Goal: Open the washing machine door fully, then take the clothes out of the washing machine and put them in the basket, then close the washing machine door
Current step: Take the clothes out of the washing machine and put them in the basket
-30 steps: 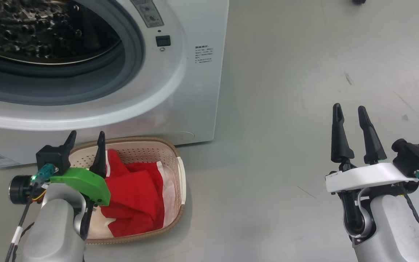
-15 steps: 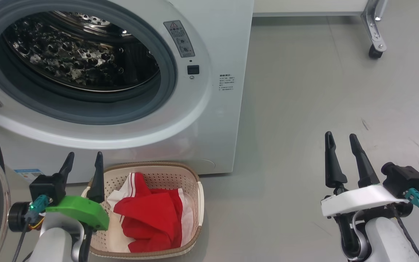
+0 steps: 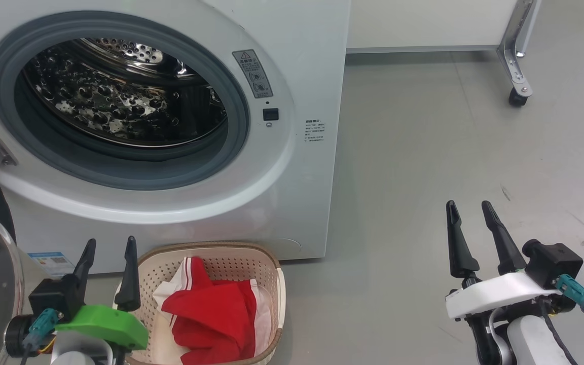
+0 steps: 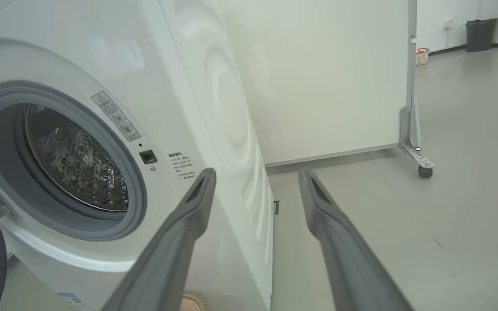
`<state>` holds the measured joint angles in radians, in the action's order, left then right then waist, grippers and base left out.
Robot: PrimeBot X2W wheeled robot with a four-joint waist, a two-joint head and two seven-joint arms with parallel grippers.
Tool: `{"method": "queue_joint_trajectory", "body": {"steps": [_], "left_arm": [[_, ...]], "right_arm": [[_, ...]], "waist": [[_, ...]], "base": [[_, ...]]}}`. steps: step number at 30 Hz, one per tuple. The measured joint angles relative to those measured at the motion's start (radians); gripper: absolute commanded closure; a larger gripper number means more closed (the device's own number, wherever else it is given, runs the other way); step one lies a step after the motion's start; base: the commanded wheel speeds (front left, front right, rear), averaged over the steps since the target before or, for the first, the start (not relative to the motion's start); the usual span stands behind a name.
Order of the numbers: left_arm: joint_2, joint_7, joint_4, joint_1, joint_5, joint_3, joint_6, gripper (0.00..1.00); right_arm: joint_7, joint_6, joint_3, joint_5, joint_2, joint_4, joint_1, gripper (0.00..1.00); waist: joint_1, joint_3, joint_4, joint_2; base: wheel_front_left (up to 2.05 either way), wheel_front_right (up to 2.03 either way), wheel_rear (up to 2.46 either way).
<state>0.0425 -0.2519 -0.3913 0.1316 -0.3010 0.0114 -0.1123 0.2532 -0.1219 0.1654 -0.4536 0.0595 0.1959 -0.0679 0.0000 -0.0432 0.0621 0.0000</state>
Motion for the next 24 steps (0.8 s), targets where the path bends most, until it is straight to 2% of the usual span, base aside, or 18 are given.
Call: {"method": "queue_joint_trajectory", "body": {"steps": [24], "left_arm": [[-0.001, 0.0, 0.112, -0.106, 0.001, 0.02, 0.008, 0.0]], "right_arm": [[0.0, 0.001, 0.0, 0.025, -0.002, -0.008, 0.016, 0.0]], "waist": [[0.0, 0.0, 0.007, 0.0]], "base": [[0.0, 0.0, 0.0]]}}
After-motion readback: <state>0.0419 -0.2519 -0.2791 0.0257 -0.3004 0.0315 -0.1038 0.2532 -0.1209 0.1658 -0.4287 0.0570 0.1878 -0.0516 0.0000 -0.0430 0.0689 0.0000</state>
